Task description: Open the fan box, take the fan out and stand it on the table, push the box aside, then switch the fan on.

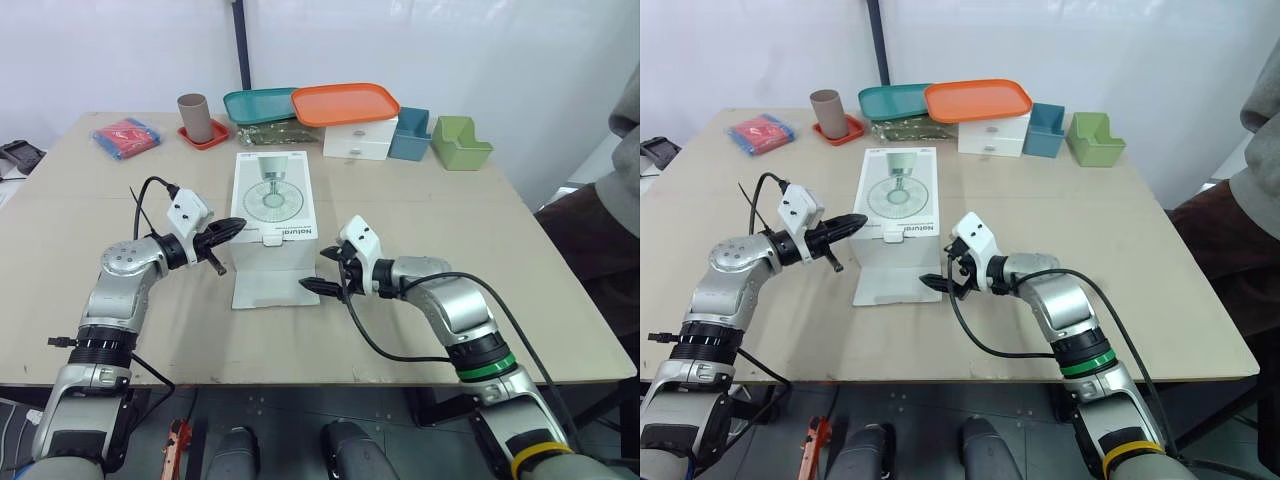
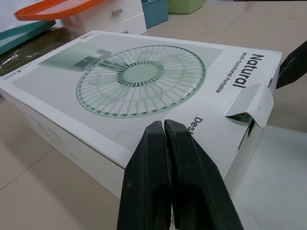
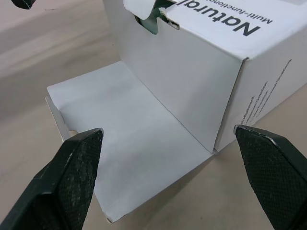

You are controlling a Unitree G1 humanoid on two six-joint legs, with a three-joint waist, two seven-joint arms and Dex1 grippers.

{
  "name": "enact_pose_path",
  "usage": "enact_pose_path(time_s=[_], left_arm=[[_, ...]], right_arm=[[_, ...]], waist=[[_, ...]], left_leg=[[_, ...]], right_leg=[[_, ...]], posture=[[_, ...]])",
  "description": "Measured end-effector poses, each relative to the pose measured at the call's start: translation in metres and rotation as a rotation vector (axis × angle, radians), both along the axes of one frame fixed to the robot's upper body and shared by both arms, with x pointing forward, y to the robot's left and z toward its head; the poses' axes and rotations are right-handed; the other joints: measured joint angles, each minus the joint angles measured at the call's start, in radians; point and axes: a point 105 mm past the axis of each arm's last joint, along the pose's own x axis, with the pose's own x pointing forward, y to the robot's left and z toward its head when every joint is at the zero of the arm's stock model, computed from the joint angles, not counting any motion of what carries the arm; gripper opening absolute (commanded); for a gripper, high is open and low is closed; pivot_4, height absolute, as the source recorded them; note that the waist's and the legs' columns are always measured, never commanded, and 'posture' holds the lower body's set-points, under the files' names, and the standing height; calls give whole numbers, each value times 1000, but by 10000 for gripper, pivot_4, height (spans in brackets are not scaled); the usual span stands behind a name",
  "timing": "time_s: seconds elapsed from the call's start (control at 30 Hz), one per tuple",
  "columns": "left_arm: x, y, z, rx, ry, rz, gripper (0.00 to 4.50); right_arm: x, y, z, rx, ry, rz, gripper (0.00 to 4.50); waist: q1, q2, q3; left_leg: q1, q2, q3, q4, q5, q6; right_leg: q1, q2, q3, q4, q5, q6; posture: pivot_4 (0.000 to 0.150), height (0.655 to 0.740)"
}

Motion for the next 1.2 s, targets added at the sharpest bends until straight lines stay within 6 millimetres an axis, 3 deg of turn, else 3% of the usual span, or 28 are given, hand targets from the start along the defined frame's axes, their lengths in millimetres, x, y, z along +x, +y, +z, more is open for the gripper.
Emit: enact_pose_path(time_s=[0.57,0.9,1.2], left_arm=[[0,0,0,-2,0,1,1347],[-2,3,0,32,12,-32,1347],[4,7,0,64,18,-59,1347]], right_arm=[[-1,13,-6,-5,6,34,45000],[-17,8,-6,29,30,112,45000],[-34,13,31,231,34,195,45000]], waist=[[0,0,0],[-1,0,0],[-1,0,0]], left_leg=[[0,0,0,0,0,0],[0,0,0,0,0,0],[0,0,0,0,0,0]], right_leg=[[0,0,0,0,0,0],[0,0,0,0,0,0],[0,0,0,0,0,-2]], posture=[[1500,7400],[1500,7400],[1500,7400]])
